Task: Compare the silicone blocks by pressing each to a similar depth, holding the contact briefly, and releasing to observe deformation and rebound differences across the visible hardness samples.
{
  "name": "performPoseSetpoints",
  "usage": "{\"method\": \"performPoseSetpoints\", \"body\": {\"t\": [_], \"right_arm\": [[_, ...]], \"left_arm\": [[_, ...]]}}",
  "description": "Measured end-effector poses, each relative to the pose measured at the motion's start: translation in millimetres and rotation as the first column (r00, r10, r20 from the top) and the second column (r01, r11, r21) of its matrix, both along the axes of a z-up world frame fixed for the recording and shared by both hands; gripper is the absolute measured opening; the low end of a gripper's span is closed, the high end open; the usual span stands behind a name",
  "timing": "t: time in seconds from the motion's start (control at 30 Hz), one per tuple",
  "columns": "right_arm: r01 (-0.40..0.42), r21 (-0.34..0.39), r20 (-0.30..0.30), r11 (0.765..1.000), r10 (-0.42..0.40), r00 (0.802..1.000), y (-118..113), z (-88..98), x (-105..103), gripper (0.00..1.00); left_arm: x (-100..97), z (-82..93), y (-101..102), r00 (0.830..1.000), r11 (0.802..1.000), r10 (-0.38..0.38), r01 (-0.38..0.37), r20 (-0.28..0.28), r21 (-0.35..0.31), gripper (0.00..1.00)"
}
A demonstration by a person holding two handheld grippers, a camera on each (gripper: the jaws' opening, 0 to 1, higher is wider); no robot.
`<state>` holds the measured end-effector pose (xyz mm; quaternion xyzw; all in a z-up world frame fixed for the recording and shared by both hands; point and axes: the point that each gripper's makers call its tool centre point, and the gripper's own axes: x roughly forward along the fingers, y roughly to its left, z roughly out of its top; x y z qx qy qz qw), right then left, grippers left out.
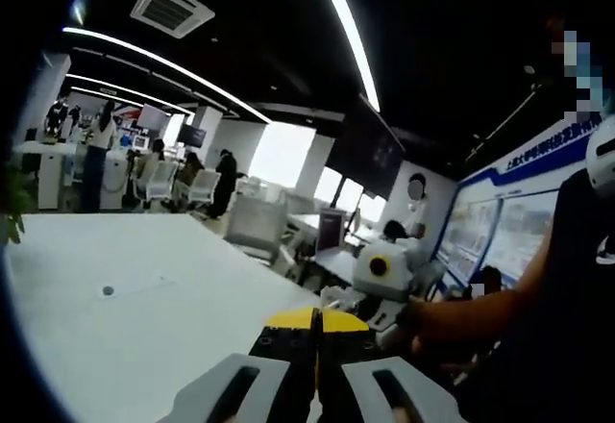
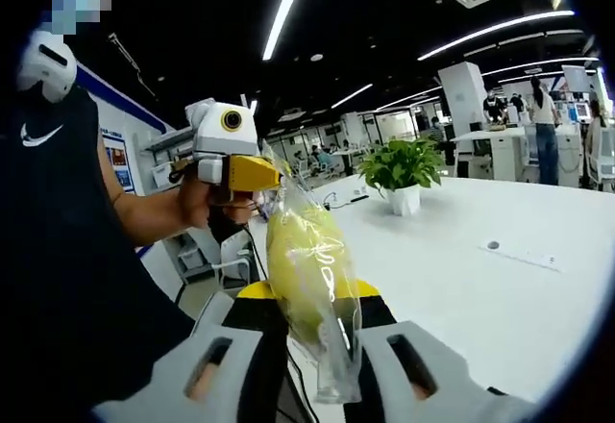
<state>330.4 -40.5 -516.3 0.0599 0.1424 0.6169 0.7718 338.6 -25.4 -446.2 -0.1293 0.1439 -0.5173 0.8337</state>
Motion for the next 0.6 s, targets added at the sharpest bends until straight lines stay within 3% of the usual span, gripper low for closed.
{"method": "performPoseSetpoints", "body": {"t": [0.07, 0.17, 0.27, 0.47, 0.6], "right_arm": [[0.0, 0.001, -0.003, 1.0, 0.0, 1.0, -2, 0.6, 0, 0.15], [0.03, 0.003, -0.009, 1.0, -0.03, 1.0, -10, 2.7, 8, 0.29], [0.04, 0.016, -0.024, 0.999, -0.04, 0.999, -16, 3.8, 12, 0.5], [0.145, 0.003, 0.001, 0.989, -0.145, 0.989, -34, -7.4, 30, 0.97], [0.177, -0.003, -0.001, 0.984, -0.177, 0.984, -50, -15.4, 35, 0.97]], "left_arm": [[-1.4, 1.3, -4, 1.0, 1.0, -0.006, 0.006, -0.003, -0.002, 0.0], [0.9, -1.6, -10, 1.0, 1.0, -0.004, 0.004, -0.012, 0.007, 0.0], [2.6, -4.3, -15, 1.0, 1.0, 0.012, -0.011, -0.022, 0.009, 0.0], [7.1, -4.8, -18, 0.998, 0.999, 0.038, -0.038, -0.047, -0.006, 0.0], [9.3, -6.8, -19, 0.997, 0.999, 0.05, -0.05, -0.06, -0.002, 0.0]]}}
